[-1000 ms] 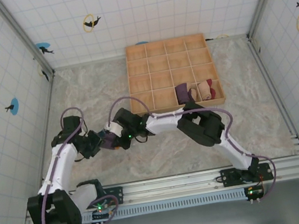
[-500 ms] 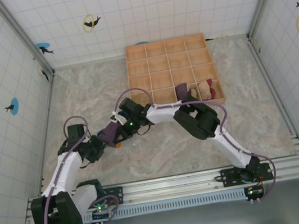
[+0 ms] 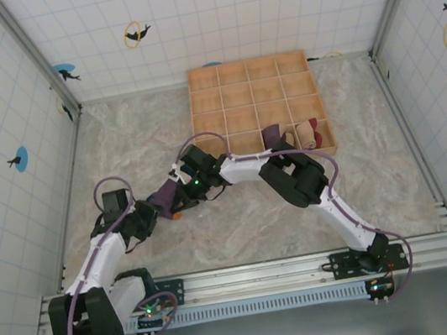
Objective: Roll the socks
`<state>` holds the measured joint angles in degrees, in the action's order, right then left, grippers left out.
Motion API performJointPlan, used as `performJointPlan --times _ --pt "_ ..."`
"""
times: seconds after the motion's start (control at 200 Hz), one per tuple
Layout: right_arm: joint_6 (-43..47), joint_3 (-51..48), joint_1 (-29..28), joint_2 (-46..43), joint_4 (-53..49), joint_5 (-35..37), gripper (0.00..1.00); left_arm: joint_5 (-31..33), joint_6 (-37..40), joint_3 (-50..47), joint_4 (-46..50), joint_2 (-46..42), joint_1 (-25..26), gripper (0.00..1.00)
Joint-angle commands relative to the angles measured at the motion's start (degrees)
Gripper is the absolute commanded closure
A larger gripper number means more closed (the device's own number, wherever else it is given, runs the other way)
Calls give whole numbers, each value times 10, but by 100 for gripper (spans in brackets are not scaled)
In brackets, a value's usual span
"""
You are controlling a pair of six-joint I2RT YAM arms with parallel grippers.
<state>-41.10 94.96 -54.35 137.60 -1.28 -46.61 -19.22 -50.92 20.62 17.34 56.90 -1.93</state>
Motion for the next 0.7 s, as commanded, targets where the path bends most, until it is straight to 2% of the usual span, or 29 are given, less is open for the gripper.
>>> performJointPlan --times 0.0,0.265,0.46,0.505,0.57,0.631,0.691 --pt "-31 -18 -1 32 -21 2 100 18 -14 -18 -36 -9 -1 51" --pt "-47 -25 6 31 -2 -3 100 25 -14 -42 -40 12 -2 62" --pt "-70 -34 6 29 34 -17 100 47 -6 -52 -36 27 -2 64" --pt "-70 -35 6 29 38 -19 98 45 -6 -55 -38 34 -2 71" --pt "-64 -36 6 25 39 -18 86 41 -5 -56 -39 45 -2 88" --pt "-44 -41 5 13 36 -5 80 36 1 -50 -27 58 -2 100" --pt "-19 -50 5 -6 30 16 75 27 11 -38 -7 67 -2 100"
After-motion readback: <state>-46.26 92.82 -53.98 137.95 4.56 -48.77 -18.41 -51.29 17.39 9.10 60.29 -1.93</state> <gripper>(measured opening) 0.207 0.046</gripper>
